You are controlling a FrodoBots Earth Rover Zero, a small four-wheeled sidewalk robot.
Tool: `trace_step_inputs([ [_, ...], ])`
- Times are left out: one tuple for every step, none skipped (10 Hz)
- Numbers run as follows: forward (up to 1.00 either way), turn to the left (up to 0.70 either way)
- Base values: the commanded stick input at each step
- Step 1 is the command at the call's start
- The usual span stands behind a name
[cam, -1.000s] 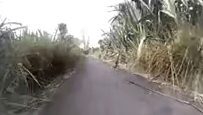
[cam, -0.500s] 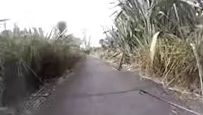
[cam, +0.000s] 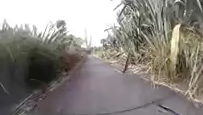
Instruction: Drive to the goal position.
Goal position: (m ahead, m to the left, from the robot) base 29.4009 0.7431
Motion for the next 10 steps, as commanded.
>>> trace_step_inputs([
  [1.00, 0.00],
  [1.00, 0.00],
  [1.00, 0.00],
  [1.00, 0.00],
  [1.00, 0.00],
  [1.00, 0.00],
  [1.00, 0.00],
  [1.00, 0.00],
  [1.00, 0.00],
  [1.00, 0.00],
])
